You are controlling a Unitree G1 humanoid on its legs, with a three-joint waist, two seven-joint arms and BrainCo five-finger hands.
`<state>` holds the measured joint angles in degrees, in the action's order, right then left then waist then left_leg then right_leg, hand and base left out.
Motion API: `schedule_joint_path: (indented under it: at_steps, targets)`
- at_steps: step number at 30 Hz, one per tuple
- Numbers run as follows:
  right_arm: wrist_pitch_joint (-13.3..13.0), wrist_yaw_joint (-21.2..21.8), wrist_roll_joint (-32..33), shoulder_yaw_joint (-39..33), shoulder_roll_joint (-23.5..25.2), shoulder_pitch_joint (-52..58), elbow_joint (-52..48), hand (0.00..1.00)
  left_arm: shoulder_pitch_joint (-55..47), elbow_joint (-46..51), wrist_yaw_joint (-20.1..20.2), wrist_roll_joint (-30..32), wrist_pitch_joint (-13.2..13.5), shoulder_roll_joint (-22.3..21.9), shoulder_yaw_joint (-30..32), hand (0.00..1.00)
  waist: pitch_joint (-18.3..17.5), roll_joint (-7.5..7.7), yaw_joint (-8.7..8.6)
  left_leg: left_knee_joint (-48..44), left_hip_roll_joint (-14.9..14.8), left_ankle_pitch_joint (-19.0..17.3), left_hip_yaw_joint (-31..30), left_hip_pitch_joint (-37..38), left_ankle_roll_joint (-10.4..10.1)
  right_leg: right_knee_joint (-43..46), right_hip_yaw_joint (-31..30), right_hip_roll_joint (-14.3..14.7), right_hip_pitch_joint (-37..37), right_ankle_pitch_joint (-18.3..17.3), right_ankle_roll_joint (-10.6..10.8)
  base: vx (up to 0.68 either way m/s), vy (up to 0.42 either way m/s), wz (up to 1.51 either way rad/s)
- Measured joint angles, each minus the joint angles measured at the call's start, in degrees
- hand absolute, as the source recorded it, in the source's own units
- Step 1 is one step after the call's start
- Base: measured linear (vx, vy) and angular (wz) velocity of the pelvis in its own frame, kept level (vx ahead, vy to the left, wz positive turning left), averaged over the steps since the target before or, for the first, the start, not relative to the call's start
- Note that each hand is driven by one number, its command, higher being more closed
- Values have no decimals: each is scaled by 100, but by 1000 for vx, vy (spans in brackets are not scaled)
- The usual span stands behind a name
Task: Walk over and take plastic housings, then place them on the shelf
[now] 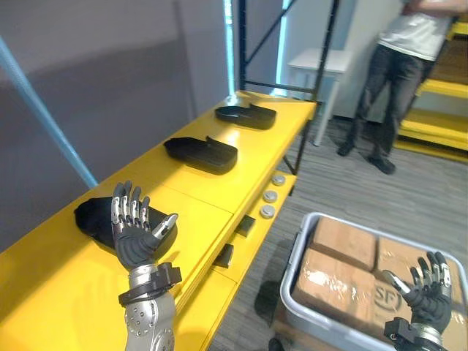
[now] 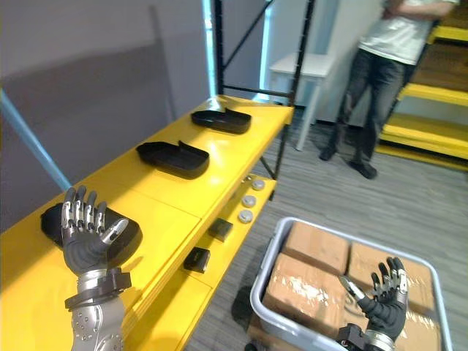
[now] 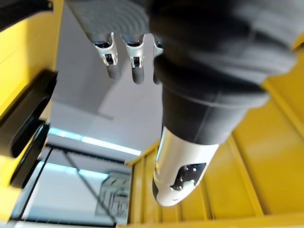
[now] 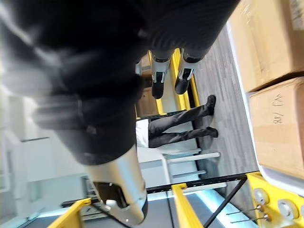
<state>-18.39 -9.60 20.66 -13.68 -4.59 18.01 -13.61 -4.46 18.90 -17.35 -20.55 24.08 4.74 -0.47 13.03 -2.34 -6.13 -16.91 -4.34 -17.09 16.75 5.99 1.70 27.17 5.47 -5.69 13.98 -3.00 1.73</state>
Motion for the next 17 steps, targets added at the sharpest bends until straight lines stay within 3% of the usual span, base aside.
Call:
schedule_joint_path:
  at_steps: [2, 5, 7, 8, 9, 13, 15, 17]
  targets:
    - [-30, -64, -322, 318, -14, -390, 6, 0, -33, 192, 29, 2, -13, -7, -1, 0, -9, 12, 182, 58, -58, 70, 503, -45, 21, 682, 676, -404, -157, -563, -157, -94, 57, -121]
    - [-49, -232, -610, 573, -56, -761, 80, 0, -169, 257, 76, 151, -16, -72, -8, 0, -44, 51, 320, 19, -152, 99, 949, -73, -30, 952, 1047, -828, -539, -838, -125, -87, -71, -99]
    - [-50, -284, -789, 618, -255, -898, 111, 0, -272, 284, 97, 174, -11, -163, -58, 0, -87, 37, 408, 42, -169, 159, 1040, -94, -133, 275, 1193, -638, -703, -874, -8, -37, -134, -83]
    - [-51, -279, -801, 695, -412, -959, 95, 0, -299, 370, 93, 179, -4, -165, -44, 0, -201, 33, 463, 217, -207, 224, 1042, -102, -241, -411, 1084, -392, -885, -859, 126, -5, -161, -100]
    - [-58, -185, -785, 723, -533, -1022, 44, 0, -251, 411, 90, 177, 5, -156, -38, 0, -246, -2, 467, 295, -364, 325, 1127, -100, -258, -1197, 959, -68, -1121, -612, 168, 0, -147, -93]
    - [-33, 48, -433, 766, -580, -988, -449, 0, -239, 502, 186, 131, -29, -164, 102, 0, -424, 23, 460, 494, -484, 491, 950, -72, -203, -2040, 583, 335, -1237, -75, 14, -4, -153, -78]
    - [202, 196, -293, 761, -581, -944, -579, 0, -195, 484, 439, 7, -312, -170, 125, 0, -511, 22, 414, 593, -463, 590, 826, -72, -187, -2339, 461, 407, -1285, 145, -20, 34, -50, -36]
    - [846, 292, -224, 788, -580, -838, -83, 0, 4, -274, 888, -169, -1005, -143, -128, 0, -622, 25, 377, 711, -405, 702, 577, -42, -277, -2671, 477, 414, -1441, 313, -20, 15, -15, -4]
